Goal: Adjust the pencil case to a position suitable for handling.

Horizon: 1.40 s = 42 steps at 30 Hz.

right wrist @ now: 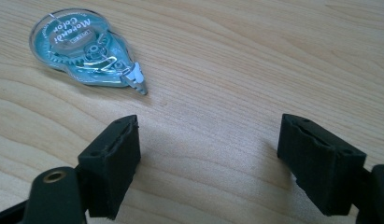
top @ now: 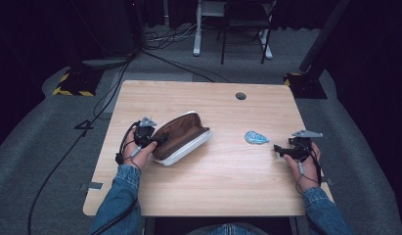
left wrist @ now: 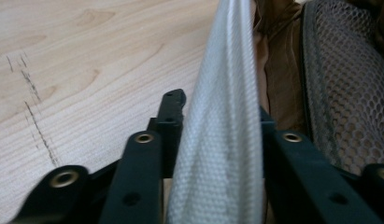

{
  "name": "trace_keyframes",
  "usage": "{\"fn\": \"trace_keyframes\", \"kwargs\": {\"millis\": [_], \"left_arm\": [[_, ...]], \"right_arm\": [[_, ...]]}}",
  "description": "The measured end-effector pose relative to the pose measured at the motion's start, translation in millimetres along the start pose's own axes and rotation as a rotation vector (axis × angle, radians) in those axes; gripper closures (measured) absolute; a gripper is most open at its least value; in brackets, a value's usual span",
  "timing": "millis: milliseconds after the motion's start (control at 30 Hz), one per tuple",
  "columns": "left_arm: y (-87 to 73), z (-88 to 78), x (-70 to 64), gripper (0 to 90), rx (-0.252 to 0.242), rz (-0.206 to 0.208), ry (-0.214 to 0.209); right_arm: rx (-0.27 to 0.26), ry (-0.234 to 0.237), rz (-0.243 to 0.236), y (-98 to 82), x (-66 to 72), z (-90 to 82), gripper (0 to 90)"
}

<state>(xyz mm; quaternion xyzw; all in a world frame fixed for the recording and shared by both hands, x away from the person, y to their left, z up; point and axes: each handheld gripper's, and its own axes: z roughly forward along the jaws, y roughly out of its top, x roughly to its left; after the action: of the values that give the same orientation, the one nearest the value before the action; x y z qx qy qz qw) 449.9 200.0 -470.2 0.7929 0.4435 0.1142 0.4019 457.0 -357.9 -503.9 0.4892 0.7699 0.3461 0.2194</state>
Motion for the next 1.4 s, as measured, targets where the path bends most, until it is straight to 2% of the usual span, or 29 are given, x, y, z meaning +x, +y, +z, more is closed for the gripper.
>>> {"fn": "trace_keyframes", "kwargs": {"millis": [200,400,500,767,1000,1233,1400], "left_arm": [[0.0,-1.0,2.6,82.0,0.013,-0.015,-0.016],[-0.3,-0.9,3.6,83.1,0.007,-0.037,-0.028],[0.8,-3.1,3.4,83.5,0.004,-0.027,-0.032],[4.1,-8.6,-2.1,84.0,-0.003,-0.040,-0.057],[10.1,-19.7,-16.3,83.9,-0.030,-0.015,-0.081],[15.4,-25.6,-32.6,83.9,-0.027,0.022,-0.103],[19.6,-29.6,-46.6,84.0,-0.021,0.048,-0.136]], "right_arm": [[-0.001,0.000,-0.001,-0.1,0.1,-0.1,21.7],[-0.001,0.000,-0.002,-0.1,0.1,-0.2,22.0],[-0.001,0.001,-0.003,-0.1,0.1,-0.2,22.0],[0.000,0.001,-0.002,-0.1,0.2,-0.2,22.0],[-0.001,0.003,-0.002,-0.1,0.2,-0.3,22.3],[-0.001,0.003,-0.002,-0.1,0.2,-0.3,22.4],[-0.001,0.003,-0.002,-0.1,0.2,-0.3,22.4]]}}
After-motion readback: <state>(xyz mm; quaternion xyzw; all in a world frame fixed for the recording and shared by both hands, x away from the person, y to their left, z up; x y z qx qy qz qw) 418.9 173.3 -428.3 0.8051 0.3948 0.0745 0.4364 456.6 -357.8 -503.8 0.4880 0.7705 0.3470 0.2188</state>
